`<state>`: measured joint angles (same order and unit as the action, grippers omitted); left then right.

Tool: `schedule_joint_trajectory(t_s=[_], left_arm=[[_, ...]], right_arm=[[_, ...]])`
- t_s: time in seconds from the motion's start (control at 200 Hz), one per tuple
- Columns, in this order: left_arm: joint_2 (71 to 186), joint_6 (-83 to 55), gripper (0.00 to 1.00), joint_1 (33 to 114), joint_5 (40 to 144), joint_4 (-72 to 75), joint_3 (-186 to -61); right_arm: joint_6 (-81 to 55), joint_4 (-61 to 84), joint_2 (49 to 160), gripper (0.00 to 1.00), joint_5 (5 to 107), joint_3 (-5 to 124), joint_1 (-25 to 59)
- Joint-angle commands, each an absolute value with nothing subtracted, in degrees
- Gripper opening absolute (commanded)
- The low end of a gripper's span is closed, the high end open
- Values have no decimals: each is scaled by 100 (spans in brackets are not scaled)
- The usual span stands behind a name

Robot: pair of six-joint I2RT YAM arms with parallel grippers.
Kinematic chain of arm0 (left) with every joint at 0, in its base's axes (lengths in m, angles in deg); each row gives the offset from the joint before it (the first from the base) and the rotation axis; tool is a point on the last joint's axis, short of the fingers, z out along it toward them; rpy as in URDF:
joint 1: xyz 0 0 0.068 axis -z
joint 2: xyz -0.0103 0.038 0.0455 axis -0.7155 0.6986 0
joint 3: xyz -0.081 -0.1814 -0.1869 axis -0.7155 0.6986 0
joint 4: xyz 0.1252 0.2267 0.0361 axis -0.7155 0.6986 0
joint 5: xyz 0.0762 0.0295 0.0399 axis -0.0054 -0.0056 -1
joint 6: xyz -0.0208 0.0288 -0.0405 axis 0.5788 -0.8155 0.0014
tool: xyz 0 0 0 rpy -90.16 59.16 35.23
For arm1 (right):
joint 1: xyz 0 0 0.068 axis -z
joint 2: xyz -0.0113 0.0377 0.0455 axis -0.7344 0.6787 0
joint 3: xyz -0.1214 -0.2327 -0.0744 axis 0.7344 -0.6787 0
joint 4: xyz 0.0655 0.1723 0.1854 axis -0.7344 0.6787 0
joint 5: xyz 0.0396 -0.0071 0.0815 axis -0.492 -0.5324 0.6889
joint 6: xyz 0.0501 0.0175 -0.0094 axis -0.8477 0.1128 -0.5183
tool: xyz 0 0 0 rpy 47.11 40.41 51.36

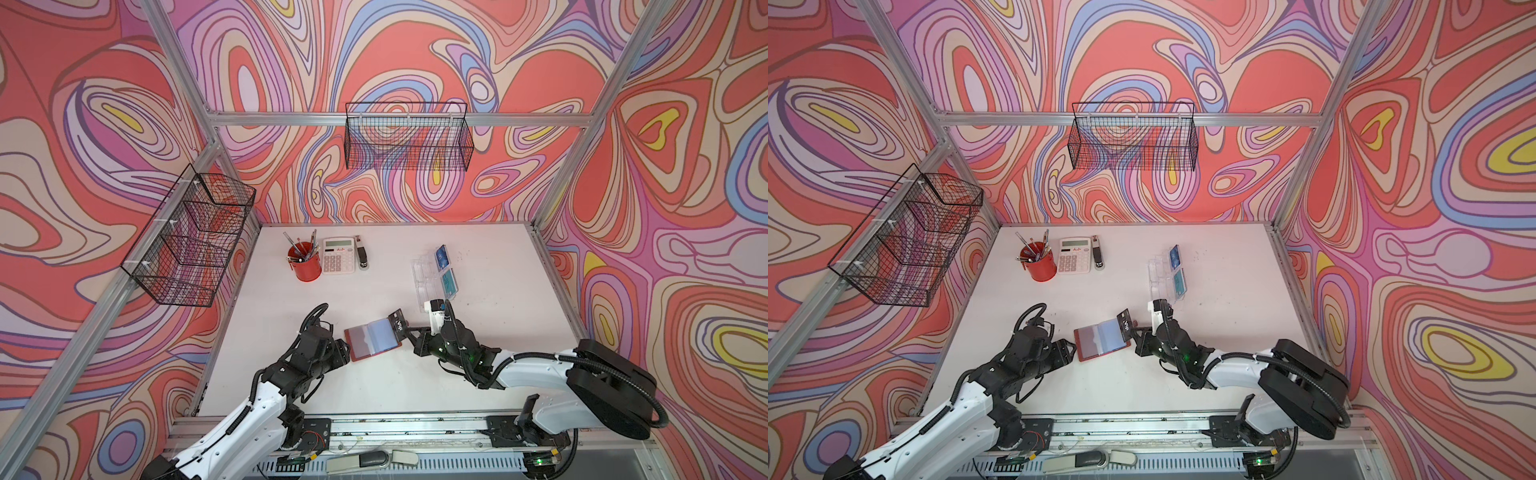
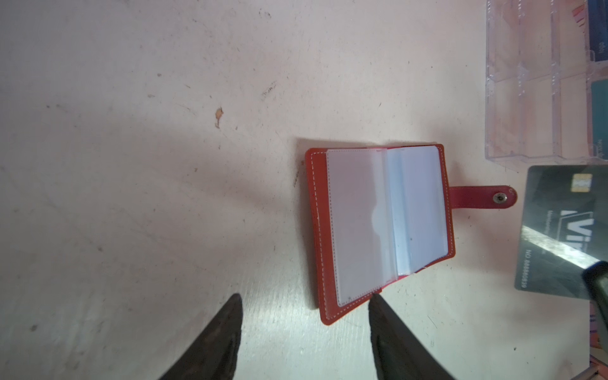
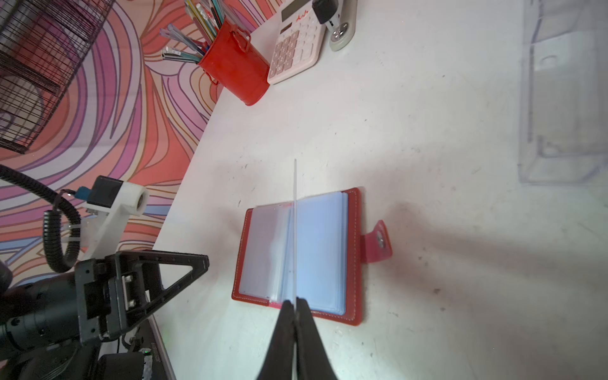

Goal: Insert credit cards into a card holder
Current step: Insert the credit card into the card slot.

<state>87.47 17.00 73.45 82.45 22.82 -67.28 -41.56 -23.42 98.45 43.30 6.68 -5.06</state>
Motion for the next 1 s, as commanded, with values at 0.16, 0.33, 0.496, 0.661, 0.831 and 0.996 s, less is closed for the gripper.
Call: schedule_joint_trajectory(t_s=[0.16, 0.33, 0.496, 0.661, 0.831, 0.996], left_arm=[[8862, 1825, 64, 7350, 8124, 2059, -6515], [9022, 1848, 64, 7346, 8177, 1718, -6447], [9238, 1830, 64, 7346, 8254, 1597, -6476], [9434, 1830, 63, 7350, 8315, 1417, -6476], [9616, 1831, 59, 7346, 8301, 1317, -6485], [9761, 1830, 52, 7346, 8277, 1233, -6502]], right_arm=[[-4518, -3280, 10411, 0, 4225, 765, -745], [-4554, -3456, 10828, 0, 4153, 916, -961], [-4611, -3638, 11173, 0, 4172, 1044, -1031], [-4651, -3666, 11377, 0, 4157, 1128, -1040], [-4677, -3567, 11527, 0, 4132, 1243, -1031], [-4791, -3656, 11847, 0, 4242, 1373, -1038]])
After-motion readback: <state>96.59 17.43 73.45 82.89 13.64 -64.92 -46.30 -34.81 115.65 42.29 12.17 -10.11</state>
